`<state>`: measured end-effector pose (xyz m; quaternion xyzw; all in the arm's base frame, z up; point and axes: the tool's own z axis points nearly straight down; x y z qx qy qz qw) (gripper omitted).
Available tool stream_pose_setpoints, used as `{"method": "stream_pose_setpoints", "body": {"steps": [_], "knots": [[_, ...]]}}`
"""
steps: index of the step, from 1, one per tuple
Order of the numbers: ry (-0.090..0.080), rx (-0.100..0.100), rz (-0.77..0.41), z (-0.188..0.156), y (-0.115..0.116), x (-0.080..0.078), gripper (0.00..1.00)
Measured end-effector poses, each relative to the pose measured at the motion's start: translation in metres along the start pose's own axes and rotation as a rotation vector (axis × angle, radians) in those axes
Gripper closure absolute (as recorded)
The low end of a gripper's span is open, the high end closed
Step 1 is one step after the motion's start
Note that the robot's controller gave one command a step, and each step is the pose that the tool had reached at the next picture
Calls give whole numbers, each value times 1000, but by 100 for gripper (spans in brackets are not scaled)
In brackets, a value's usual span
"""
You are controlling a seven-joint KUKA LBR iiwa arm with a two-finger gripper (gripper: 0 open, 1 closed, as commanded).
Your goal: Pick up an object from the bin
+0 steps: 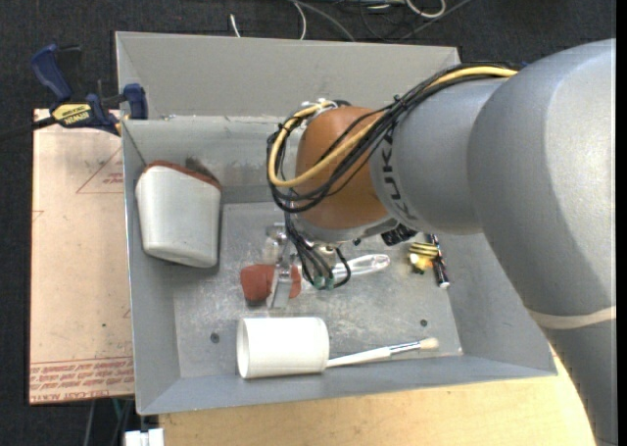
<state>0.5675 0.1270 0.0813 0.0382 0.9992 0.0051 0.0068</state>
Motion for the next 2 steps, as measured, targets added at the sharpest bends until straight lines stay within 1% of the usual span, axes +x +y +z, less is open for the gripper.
{"method": "stream_pose_setpoints", "body": {"steps": [1, 2], "knots": [[1, 0, 1, -30, 0, 0, 100], [2, -1, 1, -53, 1, 0, 100]]}}
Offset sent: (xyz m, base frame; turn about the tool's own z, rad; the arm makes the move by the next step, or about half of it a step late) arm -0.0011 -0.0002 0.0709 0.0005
